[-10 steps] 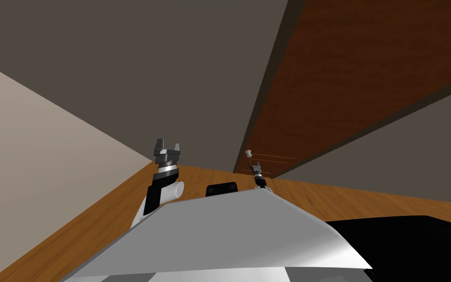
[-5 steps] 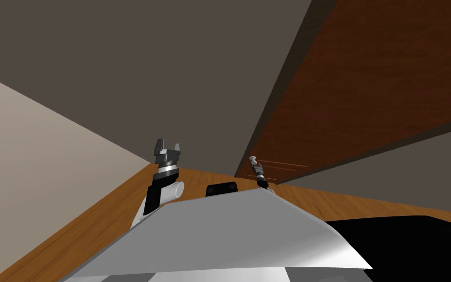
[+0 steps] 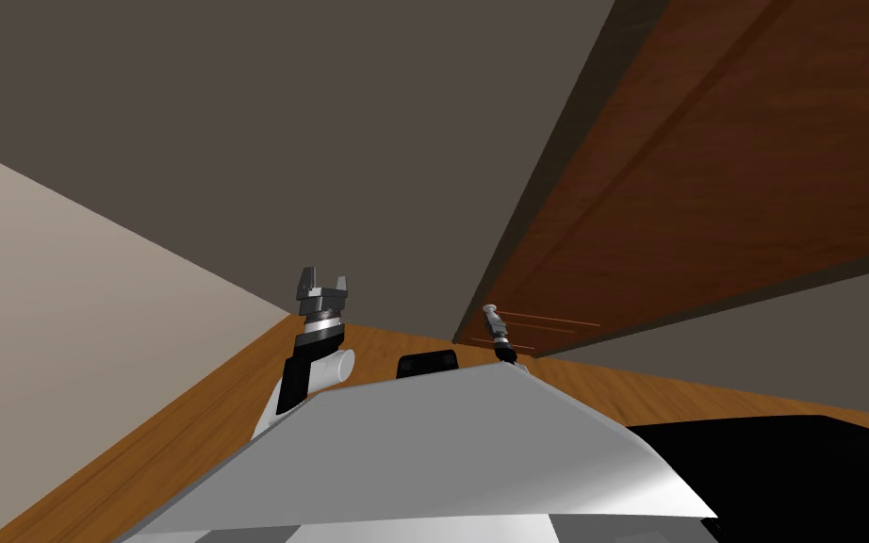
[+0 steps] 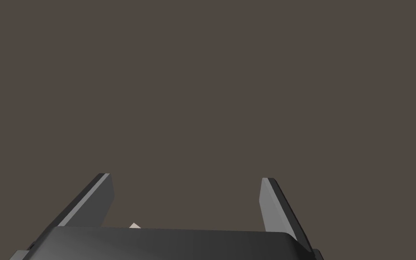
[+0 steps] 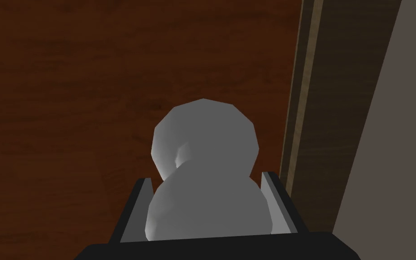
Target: Pull the door open
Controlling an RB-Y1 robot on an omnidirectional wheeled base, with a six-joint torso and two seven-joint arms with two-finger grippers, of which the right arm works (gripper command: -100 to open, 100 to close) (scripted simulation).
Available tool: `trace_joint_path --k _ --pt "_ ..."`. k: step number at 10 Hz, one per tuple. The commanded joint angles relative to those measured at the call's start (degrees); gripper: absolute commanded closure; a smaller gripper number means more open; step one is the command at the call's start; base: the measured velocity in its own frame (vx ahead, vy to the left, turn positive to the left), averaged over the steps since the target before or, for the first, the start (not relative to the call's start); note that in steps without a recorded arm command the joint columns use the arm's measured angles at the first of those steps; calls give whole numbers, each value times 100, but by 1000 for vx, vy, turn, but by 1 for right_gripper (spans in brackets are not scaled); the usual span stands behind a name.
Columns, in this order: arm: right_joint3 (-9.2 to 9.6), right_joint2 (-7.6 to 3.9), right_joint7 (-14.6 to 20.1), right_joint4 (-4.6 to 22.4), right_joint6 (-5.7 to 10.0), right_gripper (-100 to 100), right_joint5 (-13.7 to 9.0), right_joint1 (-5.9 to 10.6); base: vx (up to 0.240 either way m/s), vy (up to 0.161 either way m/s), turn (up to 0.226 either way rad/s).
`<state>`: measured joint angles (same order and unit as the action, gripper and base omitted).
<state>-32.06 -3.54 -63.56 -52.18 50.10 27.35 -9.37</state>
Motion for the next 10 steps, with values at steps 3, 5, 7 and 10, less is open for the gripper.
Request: trace_joint_path --k 3,5,7,10 --pt "-8 -1 2 -3 5 100 -6 -7 -7 1 -1" --pt "43 -19 259 31 -8 100 -92 6 -23 -10 46" --pt "73 -37 465 49 -10 100 -169 18 -26 -8 36" --pt "129 -71 834 81 -14 100 -309 39 -34 -11 44"
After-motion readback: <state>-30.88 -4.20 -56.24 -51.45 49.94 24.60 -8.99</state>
